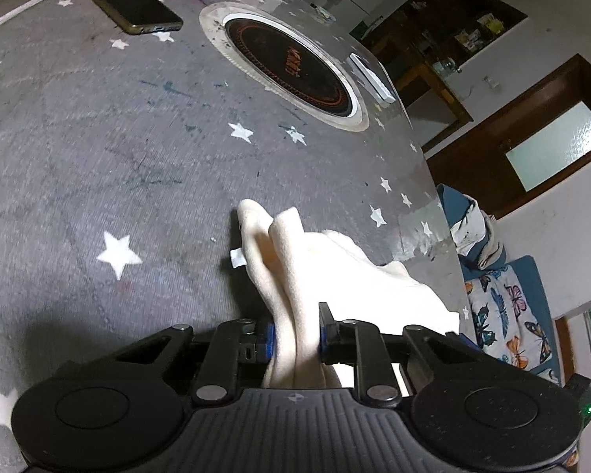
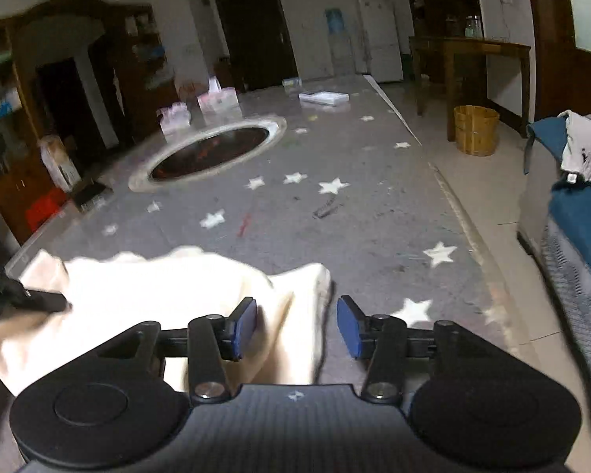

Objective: Fold clothes

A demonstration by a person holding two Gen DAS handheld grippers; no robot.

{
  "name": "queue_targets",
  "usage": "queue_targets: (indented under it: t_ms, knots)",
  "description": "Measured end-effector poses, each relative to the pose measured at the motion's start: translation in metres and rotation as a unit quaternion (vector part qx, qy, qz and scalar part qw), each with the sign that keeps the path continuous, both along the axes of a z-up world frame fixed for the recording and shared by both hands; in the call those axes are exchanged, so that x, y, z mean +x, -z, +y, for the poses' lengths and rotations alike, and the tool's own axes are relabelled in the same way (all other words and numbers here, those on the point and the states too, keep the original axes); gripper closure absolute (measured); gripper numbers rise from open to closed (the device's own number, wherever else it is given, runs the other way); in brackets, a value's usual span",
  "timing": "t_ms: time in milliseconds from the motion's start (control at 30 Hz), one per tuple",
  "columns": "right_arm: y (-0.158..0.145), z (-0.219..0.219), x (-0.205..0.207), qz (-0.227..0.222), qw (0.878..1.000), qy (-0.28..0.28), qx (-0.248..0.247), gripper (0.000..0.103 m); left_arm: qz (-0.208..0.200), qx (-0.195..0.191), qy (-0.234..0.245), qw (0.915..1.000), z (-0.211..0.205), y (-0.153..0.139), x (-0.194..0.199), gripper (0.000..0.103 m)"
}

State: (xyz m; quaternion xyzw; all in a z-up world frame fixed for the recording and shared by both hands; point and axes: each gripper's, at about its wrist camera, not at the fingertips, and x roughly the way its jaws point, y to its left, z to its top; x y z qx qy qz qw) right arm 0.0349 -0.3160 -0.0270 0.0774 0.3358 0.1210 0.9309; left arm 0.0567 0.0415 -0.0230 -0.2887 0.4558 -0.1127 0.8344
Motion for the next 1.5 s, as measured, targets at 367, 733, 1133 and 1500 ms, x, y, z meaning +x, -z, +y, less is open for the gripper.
queue_targets:
  t_ms: [367,733,1133,1500]
  knots:
    - [-0.031,0.01,-0.015,-0.057,0.998,-0.014,0.001,0.093,-0.04,0.039,0.03,0.998,-0.017,-0.024,0.009,0.086]
    - [-0.103,-0.01,-0.04,-0.154,0.987,0.019,-0.036,0.102,-0.111,0.042,0.083,0.9895,-0.064,-0.075,0.022,0.087]
    - [-0.061,-0.034,-0.016,-0.059,0.998,0.037,0.002,0.08,-0.098,0.077,0.088,0.9882,-0.075,-0.068,0.034,0.087]
    - [-0.005,-0.034,0.024,0.003,0.998,0.048,0.051,0.055,-0.07,0.092,0.083,0.9898,-0.062,-0.045,0.043,0.087]
